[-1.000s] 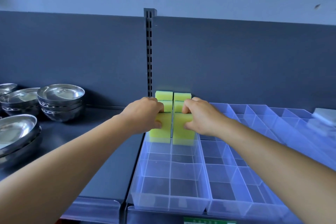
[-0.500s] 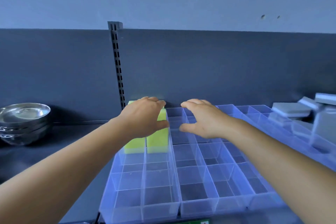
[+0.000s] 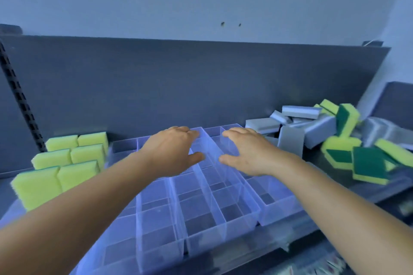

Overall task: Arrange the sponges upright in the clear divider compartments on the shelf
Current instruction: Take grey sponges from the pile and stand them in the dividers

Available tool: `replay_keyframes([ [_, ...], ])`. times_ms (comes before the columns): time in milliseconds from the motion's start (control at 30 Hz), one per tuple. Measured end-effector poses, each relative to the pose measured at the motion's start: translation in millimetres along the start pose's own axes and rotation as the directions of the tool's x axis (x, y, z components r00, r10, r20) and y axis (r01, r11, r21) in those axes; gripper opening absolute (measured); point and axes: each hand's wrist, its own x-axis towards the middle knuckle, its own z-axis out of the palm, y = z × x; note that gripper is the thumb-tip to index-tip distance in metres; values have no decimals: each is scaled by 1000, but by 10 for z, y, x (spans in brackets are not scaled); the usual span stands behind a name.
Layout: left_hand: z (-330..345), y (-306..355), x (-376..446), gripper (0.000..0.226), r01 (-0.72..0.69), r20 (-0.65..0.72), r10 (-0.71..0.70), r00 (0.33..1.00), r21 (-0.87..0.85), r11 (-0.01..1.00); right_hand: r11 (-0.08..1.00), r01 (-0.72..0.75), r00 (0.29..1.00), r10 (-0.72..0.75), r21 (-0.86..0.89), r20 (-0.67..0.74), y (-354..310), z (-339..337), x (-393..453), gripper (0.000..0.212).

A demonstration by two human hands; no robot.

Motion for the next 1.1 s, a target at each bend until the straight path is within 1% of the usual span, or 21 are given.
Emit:
replay_keyframes([
  [267, 175, 874, 551, 57, -93, 8, 93, 996, -30, 995, 993, -117, 993, 117, 24, 3, 955, -124, -264, 69],
  [433, 297, 1285, 897, 59, -135, 32, 136, 990, -39, 990, 987, -162, 987, 162, 8, 5, 1437, -164, -406, 65],
  [600, 415, 1568, 1240, 62, -176, 33, 178, 983, -65, 982, 965, -242, 969, 236, 100, 71, 1812, -66, -458, 69],
  [700, 490, 1676, 1461, 66, -178, 45, 183, 982, -89, 980, 952, -274, 957, 255, 138, 139, 1932, 22, -441, 72],
  [767, 521, 1732, 1583, 69, -183, 67, 188, 980, -74, 980, 941, -297, 946, 267, 161, 185, 1973, 74, -426, 77],
  [867, 539, 1798, 1722, 74, -205, 99, 208, 973, -41, 978, 909, -342, 929, 289, 239, 230, 2016, 117, -399, 81],
  [933, 559, 1828, 1790, 77, -210, 120, 212, 970, -30, 977, 897, -367, 919, 308, 246, 247, 2023, 120, -382, 72],
  [1000, 585, 1855, 1834, 76, -203, 130, 204, 970, -19, 979, 899, -371, 917, 314, 232, 247, 2018, 125, -369, 60],
  [1100, 646, 1876, 1857, 58, -175, 114, 182, 977, -69, 982, 896, -371, 917, 314, 242, 245, 2017, 142, -361, 45],
])
